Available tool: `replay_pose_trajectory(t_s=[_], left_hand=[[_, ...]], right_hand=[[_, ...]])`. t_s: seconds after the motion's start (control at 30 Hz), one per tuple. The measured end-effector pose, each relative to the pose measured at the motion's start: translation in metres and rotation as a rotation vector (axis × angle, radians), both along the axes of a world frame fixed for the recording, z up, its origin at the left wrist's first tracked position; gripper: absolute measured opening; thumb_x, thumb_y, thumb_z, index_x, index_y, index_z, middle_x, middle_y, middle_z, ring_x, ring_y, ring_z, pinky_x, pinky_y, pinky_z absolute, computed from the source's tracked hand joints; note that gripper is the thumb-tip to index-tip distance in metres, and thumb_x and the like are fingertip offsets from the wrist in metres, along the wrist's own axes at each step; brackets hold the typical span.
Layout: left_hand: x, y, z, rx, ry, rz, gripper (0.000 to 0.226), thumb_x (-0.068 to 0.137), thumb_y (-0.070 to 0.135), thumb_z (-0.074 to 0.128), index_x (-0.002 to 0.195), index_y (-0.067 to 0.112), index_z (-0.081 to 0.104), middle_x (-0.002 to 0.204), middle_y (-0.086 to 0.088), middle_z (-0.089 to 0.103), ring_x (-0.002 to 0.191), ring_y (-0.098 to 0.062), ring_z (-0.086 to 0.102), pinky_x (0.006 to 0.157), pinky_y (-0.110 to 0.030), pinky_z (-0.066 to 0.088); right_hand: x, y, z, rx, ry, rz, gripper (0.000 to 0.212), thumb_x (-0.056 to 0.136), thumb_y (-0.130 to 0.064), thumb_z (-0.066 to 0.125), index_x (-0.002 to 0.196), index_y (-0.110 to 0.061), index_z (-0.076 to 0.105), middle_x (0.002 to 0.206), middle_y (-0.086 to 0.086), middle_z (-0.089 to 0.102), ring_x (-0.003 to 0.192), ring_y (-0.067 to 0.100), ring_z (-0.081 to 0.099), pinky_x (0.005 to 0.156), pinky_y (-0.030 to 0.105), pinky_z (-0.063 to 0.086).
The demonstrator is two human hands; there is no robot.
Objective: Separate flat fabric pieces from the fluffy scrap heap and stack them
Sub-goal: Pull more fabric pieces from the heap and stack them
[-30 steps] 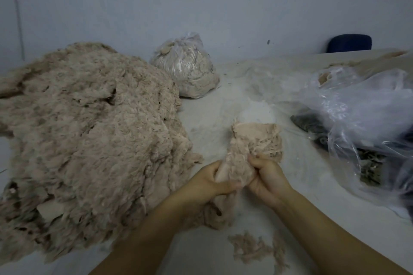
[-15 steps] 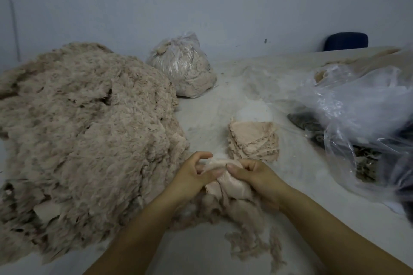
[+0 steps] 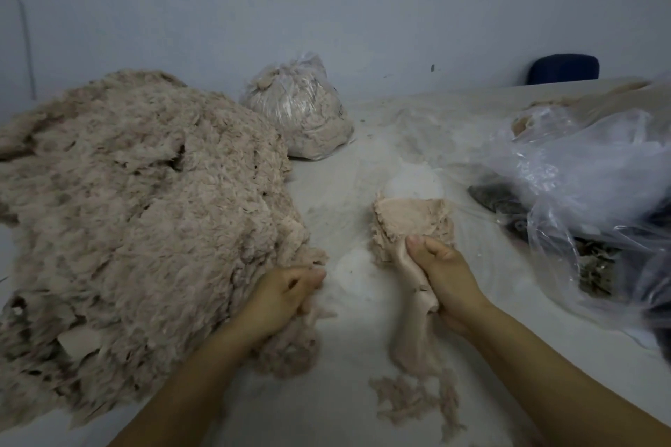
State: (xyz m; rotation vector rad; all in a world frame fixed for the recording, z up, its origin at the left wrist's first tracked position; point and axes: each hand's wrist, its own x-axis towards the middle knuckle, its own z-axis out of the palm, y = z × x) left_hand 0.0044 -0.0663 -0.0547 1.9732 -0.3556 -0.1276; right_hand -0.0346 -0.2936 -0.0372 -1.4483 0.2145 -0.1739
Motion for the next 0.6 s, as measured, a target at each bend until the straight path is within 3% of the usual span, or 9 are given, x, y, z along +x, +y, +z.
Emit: replay_pose_trajectory(t_s=[0.07, 0.17, 0.23, 0.3, 0.4, 0.5, 0.6], left_hand=[[-0.005, -0.015, 0.004, -0.166, 0.196, 0.014, 0.051, 0.072, 0.063, 0.051, 0.083, 0.016, 0.066, 0.068, 0.003, 0.070, 0.065, -0.008, 0.064, 0.064, -0.020, 0.050], [-0.010, -0.040, 0.011, -0.358, 0.527, -0.028, 0.075, 0.059, 0.078, 0.054, 0.090, 0.012, 0.068, 0.090, -0.005, 0.074, 0.085, -0.017, 0.071, 0.068, -0.024, 0.055], [-0.016, -0.051, 0.015, -0.470, 0.688, -0.108, 0.068, 0.070, 0.069, 0.060, 0.099, 0.009, 0.073, 0.099, -0.012, 0.073, 0.091, -0.023, 0.071, 0.073, -0.030, 0.056], [-0.021, -0.061, 0.017, -0.612, 0.738, -0.047, 0.048, 0.082, 0.044, 0.064, 0.110, 0.005, 0.069, 0.106, -0.017, 0.070, 0.098, -0.029, 0.068, 0.083, -0.037, 0.055], [-0.018, -0.074, 0.012, -0.646, 0.497, 0.201, 0.026, 0.096, 0.021, 0.052, 0.106, -0.001, 0.063, 0.101, -0.020, 0.069, 0.090, -0.030, 0.067, 0.080, -0.038, 0.055], [-0.018, -0.074, 0.013, -0.447, 0.212, 0.243, 0.026, 0.098, 0.023, 0.049, 0.081, 0.007, 0.060, 0.077, -0.011, 0.062, 0.069, -0.020, 0.058, 0.060, -0.024, 0.048], [-0.018, -0.072, 0.011, -0.358, 0.143, 0.211, 0.032, 0.096, 0.025, 0.052, 0.080, -0.001, 0.061, 0.074, -0.019, 0.061, 0.069, -0.024, 0.056, 0.062, -0.028, 0.045]], right_hand=[[0.001, 0.014, -0.001, 0.018, 0.000, 0.035, 0.036, 0.096, -0.028, 0.053, 0.062, -0.018, 0.051, 0.054, 0.001, 0.043, 0.047, 0.010, 0.038, 0.042, 0.020, 0.033], [0.000, 0.032, 0.002, 0.095, -0.049, 0.079, 0.030, 0.096, -0.031, 0.052, 0.078, -0.008, 0.057, 0.067, 0.011, 0.051, 0.059, 0.018, 0.047, 0.054, 0.029, 0.044], [0.002, 0.036, 0.003, 0.140, -0.091, 0.052, 0.034, 0.097, -0.031, 0.052, 0.086, 0.001, 0.058, 0.076, 0.016, 0.055, 0.069, 0.026, 0.052, 0.068, 0.041, 0.048], [0.004, 0.038, 0.002, 0.135, -0.139, -0.027, 0.034, 0.097, -0.030, 0.051, 0.082, 0.000, 0.057, 0.074, 0.014, 0.053, 0.069, 0.026, 0.049, 0.068, 0.042, 0.045], [0.006, 0.036, -0.006, -0.025, -0.165, -0.140, 0.037, 0.099, -0.028, 0.049, 0.081, 0.002, 0.059, 0.072, 0.011, 0.058, 0.067, 0.018, 0.054, 0.063, 0.032, 0.047], [0.004, 0.028, -0.015, -0.172, -0.118, -0.197, 0.033, 0.099, -0.028, 0.048, 0.078, -0.008, 0.064, 0.066, -0.002, 0.062, 0.059, 0.005, 0.056, 0.055, 0.020, 0.047], [0.002, 0.020, -0.021, -0.226, -0.094, -0.206, 0.035, 0.098, -0.026, 0.050, 0.073, -0.003, 0.059, 0.062, 0.001, 0.056, 0.058, 0.010, 0.051, 0.052, 0.020, 0.042]])
